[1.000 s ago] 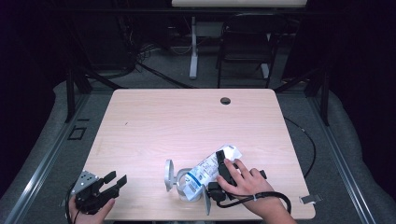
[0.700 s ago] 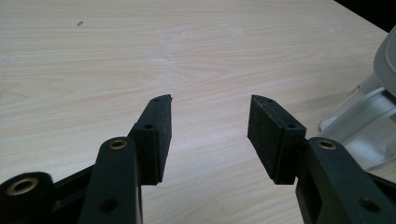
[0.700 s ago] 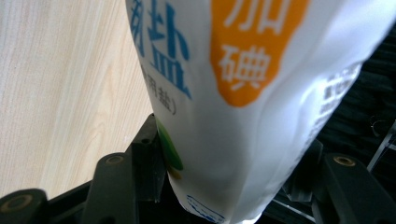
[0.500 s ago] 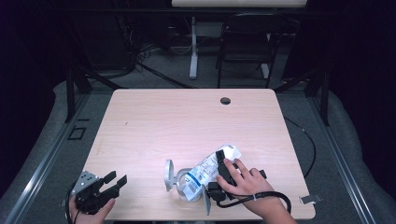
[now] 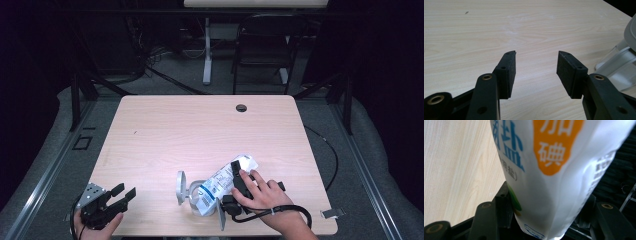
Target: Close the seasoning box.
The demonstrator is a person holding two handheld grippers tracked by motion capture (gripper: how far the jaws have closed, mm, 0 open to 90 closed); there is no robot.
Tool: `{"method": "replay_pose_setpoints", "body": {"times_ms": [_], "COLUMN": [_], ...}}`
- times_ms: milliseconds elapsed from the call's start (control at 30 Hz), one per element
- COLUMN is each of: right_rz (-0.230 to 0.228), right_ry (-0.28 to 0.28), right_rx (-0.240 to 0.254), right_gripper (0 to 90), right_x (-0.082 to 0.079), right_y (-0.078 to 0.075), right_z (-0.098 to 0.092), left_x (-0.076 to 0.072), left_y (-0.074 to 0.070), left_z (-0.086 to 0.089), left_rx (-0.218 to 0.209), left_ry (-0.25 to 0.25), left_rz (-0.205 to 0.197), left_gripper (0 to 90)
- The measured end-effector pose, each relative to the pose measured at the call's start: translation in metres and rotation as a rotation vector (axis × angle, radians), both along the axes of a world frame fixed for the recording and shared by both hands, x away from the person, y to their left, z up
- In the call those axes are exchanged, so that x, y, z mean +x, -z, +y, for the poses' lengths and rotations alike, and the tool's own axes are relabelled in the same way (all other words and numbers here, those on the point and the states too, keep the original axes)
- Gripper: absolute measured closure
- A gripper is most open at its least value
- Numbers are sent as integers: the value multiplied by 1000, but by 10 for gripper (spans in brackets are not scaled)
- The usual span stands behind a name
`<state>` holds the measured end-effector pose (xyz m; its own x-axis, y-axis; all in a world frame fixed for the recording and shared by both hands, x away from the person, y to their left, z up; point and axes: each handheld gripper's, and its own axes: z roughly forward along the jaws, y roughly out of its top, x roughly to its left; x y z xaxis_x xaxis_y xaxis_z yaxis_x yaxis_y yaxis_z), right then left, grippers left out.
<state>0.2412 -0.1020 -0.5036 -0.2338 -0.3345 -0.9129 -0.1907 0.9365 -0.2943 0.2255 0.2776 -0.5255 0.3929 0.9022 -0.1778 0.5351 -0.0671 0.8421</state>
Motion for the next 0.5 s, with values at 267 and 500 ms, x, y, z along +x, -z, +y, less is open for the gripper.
{"method": "replay_pose_setpoints", "body": {"times_ms": [267, 500], "right_rz": [-1, -8], "right_ry": [0, 1], "right_rx": [-2, -12], "right_gripper": [449, 452], "right_x": [0, 0], "right_y": [0, -1], "right_z": [0, 1], "left_x": [0, 0], "left_y": [1, 1], "left_z": [0, 0], "left_rx": [-2, -2], "left_ry": [0, 0], "left_rz": [-2, -2], "left_gripper": [500, 500]}}
